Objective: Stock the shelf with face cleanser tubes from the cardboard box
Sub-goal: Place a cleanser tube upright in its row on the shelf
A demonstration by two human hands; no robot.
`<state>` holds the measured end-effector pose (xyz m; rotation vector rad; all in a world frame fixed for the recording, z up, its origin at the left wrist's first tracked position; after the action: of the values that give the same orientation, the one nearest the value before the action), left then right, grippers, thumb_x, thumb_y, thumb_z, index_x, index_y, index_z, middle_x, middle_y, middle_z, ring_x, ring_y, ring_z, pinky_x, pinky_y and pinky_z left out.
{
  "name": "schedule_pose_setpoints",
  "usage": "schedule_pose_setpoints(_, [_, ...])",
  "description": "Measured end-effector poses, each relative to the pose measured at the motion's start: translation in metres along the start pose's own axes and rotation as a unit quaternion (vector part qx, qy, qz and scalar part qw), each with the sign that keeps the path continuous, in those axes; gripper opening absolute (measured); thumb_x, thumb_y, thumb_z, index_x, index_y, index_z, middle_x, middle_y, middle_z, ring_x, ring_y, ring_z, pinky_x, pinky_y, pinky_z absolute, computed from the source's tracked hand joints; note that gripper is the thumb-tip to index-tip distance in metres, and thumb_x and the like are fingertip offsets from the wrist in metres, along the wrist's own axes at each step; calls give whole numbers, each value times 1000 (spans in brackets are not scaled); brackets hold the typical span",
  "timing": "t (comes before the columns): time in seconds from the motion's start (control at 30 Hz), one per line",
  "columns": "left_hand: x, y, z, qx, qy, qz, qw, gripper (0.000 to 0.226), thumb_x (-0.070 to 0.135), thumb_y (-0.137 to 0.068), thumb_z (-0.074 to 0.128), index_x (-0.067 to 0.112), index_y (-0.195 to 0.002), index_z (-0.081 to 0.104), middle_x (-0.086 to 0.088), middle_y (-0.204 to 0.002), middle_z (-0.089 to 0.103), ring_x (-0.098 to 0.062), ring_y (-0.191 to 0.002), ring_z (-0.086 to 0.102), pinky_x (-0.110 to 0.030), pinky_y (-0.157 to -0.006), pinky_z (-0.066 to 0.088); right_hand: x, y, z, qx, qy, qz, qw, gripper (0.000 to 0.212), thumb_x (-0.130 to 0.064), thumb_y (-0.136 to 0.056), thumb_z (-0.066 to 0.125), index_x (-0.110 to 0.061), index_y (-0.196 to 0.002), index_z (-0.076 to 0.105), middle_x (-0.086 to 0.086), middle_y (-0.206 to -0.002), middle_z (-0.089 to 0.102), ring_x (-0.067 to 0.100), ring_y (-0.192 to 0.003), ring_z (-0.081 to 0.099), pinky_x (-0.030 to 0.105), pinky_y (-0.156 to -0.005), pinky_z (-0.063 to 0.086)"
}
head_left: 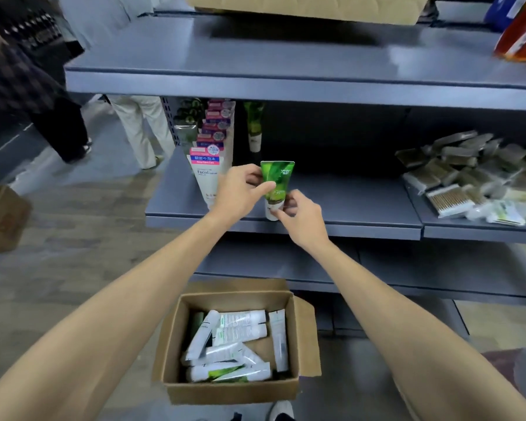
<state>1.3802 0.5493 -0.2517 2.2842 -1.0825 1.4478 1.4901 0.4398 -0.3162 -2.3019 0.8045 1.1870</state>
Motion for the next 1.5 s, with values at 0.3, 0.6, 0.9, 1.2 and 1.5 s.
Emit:
schedule_pose_setpoints(0.3, [-39,-18,27,69,27,-58,996,15,22,-85,73,15,-98,69,2,-87,73,-6,-79,70,-32,-80,60,30,-37,23,-18,18,20,999,21,-32,-84,73,-23,-89,54,-8,-81,69,14,-79,67,41,-74,57])
schedule_pose_setpoints(0.6, [-55,-49,23,129,31,-55,990,30,24,-87,71,9,-113,68,8,-87,66,9,-79,61,-16,-82,53,30,-75,42,-2,31,23,999,22,-29,-83,74,-22,-89,54,-8,-83,69,15,-82,68,40,-76,57])
schedule_pose_setpoints(0.9, [-73,-85,32,205,62,-72,974,27,22,-85,71,12,-110,65,9,-93,70,-4,-88,68,-29,-84,57,37,-126,58,8,49,8,999,15,-26,-86,70,-20,-93,58,-5,-82,70,16,-77,68,39,-72,58])
schedule_pose_setpoints(1.2, [-79,-124,45,254,70,-66,962,35,1,-90,51,4,-125,57,-6,-116,67,-16,-108,64,-34,-94,53,30,-168,69,-1,80,4,997,22,-19,-89,50,-27,-70,44,-6,-72,55,10,-65,52,14,-48,30])
schedule_pose_setpoints(1.5, [-88,-163,49,269,21,-84,959,42,-1,-92,43,8,-131,55,-13,-115,65,-23,-108,60,-16,-86,41,31,-213,79,-2,260,-55,964,32,-25,-98,43,-9,-122,57,11,-121,61,32,-110,56,27,-73,28])
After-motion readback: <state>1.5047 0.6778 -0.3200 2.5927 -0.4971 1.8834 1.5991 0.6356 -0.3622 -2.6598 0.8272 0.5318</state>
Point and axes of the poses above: each hand's wrist, its own y-axis away from the middle knuckle, its own z-axis out of the palm, x = y × z, the point moved 4 cm from there along -y, towards the middle knuckle
